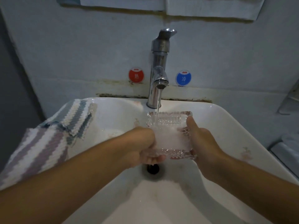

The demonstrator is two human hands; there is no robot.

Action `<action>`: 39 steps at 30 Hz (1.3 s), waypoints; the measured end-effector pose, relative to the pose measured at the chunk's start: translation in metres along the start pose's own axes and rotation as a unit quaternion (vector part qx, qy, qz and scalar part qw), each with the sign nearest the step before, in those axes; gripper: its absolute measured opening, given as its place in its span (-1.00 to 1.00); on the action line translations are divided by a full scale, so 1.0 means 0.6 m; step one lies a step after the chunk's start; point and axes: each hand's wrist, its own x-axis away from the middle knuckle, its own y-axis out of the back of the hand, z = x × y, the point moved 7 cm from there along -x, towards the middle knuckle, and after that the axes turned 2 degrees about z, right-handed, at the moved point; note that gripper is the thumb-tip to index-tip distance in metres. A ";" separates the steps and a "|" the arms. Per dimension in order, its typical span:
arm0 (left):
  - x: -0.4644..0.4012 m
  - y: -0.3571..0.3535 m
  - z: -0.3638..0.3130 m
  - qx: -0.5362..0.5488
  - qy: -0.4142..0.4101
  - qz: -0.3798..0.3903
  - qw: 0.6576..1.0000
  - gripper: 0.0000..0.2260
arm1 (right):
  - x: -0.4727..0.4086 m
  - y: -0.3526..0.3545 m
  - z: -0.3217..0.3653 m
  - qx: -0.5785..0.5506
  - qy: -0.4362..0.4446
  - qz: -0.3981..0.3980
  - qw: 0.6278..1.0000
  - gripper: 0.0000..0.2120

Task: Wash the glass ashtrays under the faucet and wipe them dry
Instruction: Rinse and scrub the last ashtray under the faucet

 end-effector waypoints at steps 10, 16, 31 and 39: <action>0.000 0.007 -0.015 -0.186 -0.111 -0.069 0.974 -0.75 | 0.003 -0.002 0.005 0.010 0.010 0.002 1.000 -0.48; 0.014 -0.007 -0.017 -0.120 -0.104 -0.028 0.987 -0.77 | 0.002 0.010 0.014 0.017 0.021 -0.026 0.999 -0.49; 0.009 0.005 -0.034 -0.196 -0.167 -0.072 0.963 -0.87 | 0.012 0.006 0.027 0.032 0.058 -0.010 0.998 -0.51; 0.004 0.035 -0.046 -0.173 -0.176 -0.141 0.959 -0.74 | 0.018 0.001 0.031 0.052 0.068 0.009 0.996 -0.54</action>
